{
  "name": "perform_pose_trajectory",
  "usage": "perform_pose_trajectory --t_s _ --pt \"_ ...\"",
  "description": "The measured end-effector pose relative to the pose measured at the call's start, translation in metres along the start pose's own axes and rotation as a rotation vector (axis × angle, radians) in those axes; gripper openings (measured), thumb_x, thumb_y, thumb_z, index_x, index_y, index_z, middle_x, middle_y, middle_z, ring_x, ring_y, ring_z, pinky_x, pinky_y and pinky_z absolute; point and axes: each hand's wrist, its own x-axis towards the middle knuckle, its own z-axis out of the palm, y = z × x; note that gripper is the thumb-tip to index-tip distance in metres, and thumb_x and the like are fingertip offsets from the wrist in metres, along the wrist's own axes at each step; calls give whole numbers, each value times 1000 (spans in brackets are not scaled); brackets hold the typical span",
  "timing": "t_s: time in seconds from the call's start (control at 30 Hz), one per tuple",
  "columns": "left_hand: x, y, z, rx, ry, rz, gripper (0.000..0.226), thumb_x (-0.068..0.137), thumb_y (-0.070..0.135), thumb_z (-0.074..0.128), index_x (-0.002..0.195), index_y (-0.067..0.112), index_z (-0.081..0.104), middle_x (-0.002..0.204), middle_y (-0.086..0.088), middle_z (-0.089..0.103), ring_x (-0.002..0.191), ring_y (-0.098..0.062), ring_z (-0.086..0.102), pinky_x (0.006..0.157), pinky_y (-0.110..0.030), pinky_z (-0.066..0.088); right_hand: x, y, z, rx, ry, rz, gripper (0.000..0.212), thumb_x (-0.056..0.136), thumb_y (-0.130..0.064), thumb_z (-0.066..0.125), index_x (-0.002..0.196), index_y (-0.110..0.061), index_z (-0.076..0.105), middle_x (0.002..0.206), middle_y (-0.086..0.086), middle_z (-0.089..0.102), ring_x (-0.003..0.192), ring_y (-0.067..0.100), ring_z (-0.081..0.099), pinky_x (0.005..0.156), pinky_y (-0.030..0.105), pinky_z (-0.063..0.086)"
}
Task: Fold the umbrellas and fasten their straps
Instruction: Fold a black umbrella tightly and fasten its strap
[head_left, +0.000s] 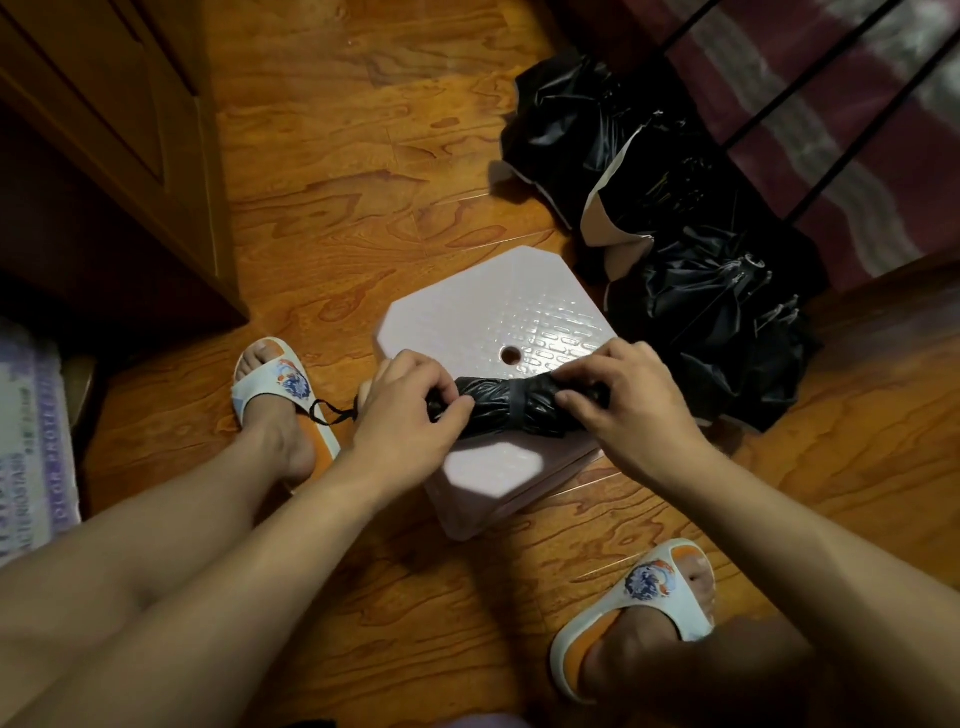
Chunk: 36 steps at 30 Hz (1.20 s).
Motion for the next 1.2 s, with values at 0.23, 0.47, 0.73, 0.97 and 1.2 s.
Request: perform_pose_trajectory --t_s 0.23,0.47,0.73,0.97,1.2 --pt "-1 0 -1 92 -28 76 20 87 34 76 85 28 57 104 9 50 102 -8 37 87 -31 22 2 -18 0 6 -71 67 23 92 -41 70 115 -40 71 105 -8 49 109 16 37 97 46 36" --pt "1 0 -3 94 -65 70 23 86 34 77 82 29 55 104 11 50 104 -9 39 90 -33 24 5 -22 2 27 -54 124 16 86 -35 77 84 -36 61 102 -8 49 108 17 40 93 39 41" --pt "2 -1 -3 73 -65 92 16 98 33 60 85 28 53 104 6 54 106 -11 45 88 -33 24 11 -24 12 277 1 285 30 97 -23 66 68 -20 61 87 -7 49 90 17 50 84 39 48" --pt "5 3 -3 98 -38 73 19 99 26 59 83 26 48 97 5 51 93 -12 44 85 -37 32 23 -24 18 530 17 535 25 100 -18 61 75 -15 61 84 5 63 80 19 58 66 32 46" --pt "17 14 -7 102 -123 -162 21 105 24 48 88 14 55 101 0 50 100 -23 50 96 -44 39 20 -20 10 452 -60 391 23 101 -25 62 81 -16 66 77 -2 63 72 10 57 57 23 38"
